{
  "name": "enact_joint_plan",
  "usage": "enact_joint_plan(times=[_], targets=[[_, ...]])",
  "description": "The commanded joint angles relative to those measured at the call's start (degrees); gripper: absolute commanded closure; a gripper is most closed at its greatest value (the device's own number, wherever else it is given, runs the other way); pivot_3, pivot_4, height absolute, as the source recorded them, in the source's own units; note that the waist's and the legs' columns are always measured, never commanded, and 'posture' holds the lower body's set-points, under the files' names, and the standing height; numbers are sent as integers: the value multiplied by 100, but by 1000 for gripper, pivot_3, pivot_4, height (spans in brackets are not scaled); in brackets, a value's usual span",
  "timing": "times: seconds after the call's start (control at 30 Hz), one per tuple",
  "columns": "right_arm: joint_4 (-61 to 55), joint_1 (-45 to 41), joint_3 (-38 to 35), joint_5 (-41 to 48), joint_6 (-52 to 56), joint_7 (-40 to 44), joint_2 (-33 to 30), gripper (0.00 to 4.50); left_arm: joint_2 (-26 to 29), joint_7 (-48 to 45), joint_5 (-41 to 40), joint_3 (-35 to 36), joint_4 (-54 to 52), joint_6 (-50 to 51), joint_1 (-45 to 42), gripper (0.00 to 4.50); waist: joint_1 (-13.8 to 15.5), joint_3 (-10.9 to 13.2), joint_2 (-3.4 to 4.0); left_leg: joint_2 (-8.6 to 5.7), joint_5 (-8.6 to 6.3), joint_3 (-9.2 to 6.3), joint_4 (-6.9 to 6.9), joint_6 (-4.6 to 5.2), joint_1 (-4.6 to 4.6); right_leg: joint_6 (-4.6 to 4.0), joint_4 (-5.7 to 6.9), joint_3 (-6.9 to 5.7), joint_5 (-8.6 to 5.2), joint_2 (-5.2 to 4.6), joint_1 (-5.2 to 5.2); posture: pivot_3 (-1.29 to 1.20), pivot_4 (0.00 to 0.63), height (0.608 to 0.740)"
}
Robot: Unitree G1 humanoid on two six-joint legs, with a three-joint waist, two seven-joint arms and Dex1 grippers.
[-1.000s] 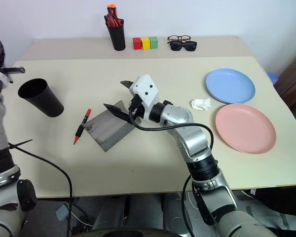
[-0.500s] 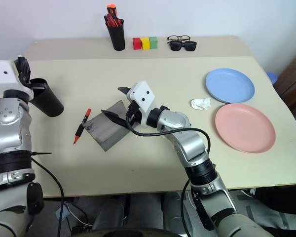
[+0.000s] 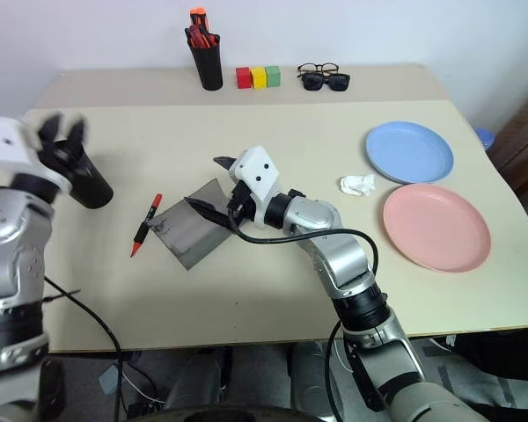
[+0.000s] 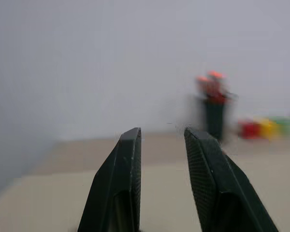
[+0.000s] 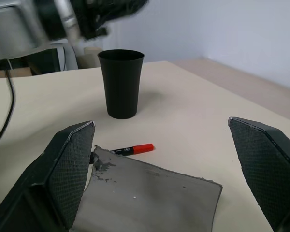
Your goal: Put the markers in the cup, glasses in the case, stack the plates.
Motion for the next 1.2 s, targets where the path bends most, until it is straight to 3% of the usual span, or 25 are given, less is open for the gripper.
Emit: enact_joint_plan(times=[0.03, 0.1, 0.13, 0.23, 0.33, 0.53, 0.63, 0.87, 1.07, 1.2], targets=[[-199, -28, -152, 53, -92, 40, -75, 0, 151, 420, -16, -95, -761, 1637, 57, 1321, 5, 1, 0, 0, 0, 0, 0, 0, 2, -1, 1, 0, 0, 1, 1, 0, 150, 740], [-185, -30, -153, 67, -97, 46, -104, 0, 61, 619, -70, -69, -961, 2222, -60, 305, 6, 2, -2, 1, 0, -5, 3, 0, 1, -1, 0, -2, -1, 6, 1, 0, 150, 740], [-171, -23, -144, 68, -103, 58, -113, 0, -68, 735, -199, -67, -1020, 2752, -202, 79, 16, 2, -2, 1, 0, -4, 4, 0, 2, 0, 0, -1, -1, 5, 3, 0, 150, 740], [-143, -12, -51, 40, -146, 98, -80, 0, -432, 1124, -201, -303, -851, 4231, -637, 79, 21, 1, -3, 1, 0, -4, 8, 0, 4, 1, -3, -2, -1, 5, 10, 0, 150, 740], [-155, -14, 6, 31, -156, 86, -13, 0, -606, 1155, -145, -453, -570, 5023, -869, 79, -7, 1, -3, 1, 0, -4, 6, 0, 8, 2, -2, -2, -1, 5, 12, 0, 150, 740], [-204, 35, 59, 1, -157, 52, 20, 0, -856, 1057, -44, -380, 175, 5394, -1269, 79, -24, 1, -3, 1, 0, -7, 1, 0, 11, 1, 0, -3, -1, 8, 9, 0, 150, 740], [-230, 63, 45, -23, -159, 26, 18, 0, -883, 961, -20, -456, 422, 5339, -1362, 866, -12, 1, -3, 1, 0, -6, 1, -1, 10, 1, -2, -2, -1, 5, 9, 0, 150, 740], [-299, 127, 29, -51, -143, -38, 26, 0, -825, 833, 123, -584, 548, 5211, -1432, 4342, 28, 1, -3, 0, 0, -6, 1, -1, 10, 1, -4, -2, -1, 3, 10, 0, 150, 740], [-308, 142, 39, -48, -139, -41, 36, 0, -393, 358, 664, -1164, 224, 3181, -1281, 4467, 26, 1, -3, 0, 1, -6, -1, -3, 9, 0, -5, -2, -1, 3, 9, 0, 150, 740], [-248, 64, 24, -39, -178, -21, 63, 0, -578, 797, 1124, -585, 138, 556, -1822, 4467, 42, 1, -4, 0, 2, -5, -2, -6, 4, -1, -9, -2, -1, 0, 5, 0, 150, 740]])
